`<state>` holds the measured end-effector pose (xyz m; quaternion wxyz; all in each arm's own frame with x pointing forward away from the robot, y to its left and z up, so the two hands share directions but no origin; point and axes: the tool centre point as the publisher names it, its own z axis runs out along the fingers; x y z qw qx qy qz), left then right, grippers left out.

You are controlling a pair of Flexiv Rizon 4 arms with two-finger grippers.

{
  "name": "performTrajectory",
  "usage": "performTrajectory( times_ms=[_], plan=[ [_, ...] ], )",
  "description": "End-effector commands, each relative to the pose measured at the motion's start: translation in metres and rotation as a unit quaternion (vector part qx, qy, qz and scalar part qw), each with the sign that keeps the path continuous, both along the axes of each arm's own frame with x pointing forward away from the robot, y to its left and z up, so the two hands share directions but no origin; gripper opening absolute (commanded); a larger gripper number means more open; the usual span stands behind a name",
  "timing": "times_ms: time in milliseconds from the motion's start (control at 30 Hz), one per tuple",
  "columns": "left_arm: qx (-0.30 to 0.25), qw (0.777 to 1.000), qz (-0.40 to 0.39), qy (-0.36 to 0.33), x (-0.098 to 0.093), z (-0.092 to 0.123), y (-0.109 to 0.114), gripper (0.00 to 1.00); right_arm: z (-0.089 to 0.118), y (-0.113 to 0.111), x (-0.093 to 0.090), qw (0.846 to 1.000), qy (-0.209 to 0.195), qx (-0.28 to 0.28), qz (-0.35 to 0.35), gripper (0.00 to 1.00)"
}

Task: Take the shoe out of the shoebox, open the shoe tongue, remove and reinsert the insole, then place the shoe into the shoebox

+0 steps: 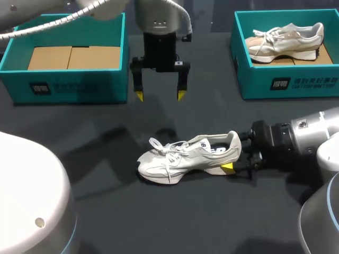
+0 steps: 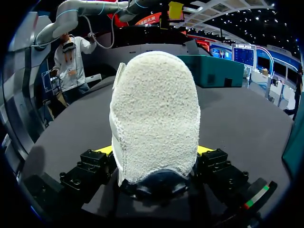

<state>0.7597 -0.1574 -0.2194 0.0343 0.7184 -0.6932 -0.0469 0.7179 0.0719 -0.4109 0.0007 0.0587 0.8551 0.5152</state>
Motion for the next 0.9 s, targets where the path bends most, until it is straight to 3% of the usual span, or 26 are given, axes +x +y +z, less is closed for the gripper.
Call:
performTrajectory(
  times_ms=[33, 233, 633, 900],
  plan=[
    [0.009, 1.0, -0.005, -0.014, -0.026, -0.007, -0.014, 1.0, 0.0, 0.0, 0.0, 1.0, 0.001, -0.001, 0.0, 0.0],
    [0.02, 1.0, 0.001, -0.02, -0.052, -0.02, -0.044, 1.0, 0.0, 0.0, 0.0, 1.0, 0.001, -0.001, 0.0, 0.0],
    [0.02, 1.0, 0.001, -0.02, -0.052, -0.02, -0.044, 1.0, 0.0, 0.0, 0.0, 1.0, 0.001, -0.001, 0.0, 0.0],
    [0.043, 0.996, 0.076, -0.002, -0.048, -0.055, -0.082, 1.0, 0.0, 0.0, 0.0, 1.0, 0.001, -0.001, 0.0, 0.0]
  ],
)
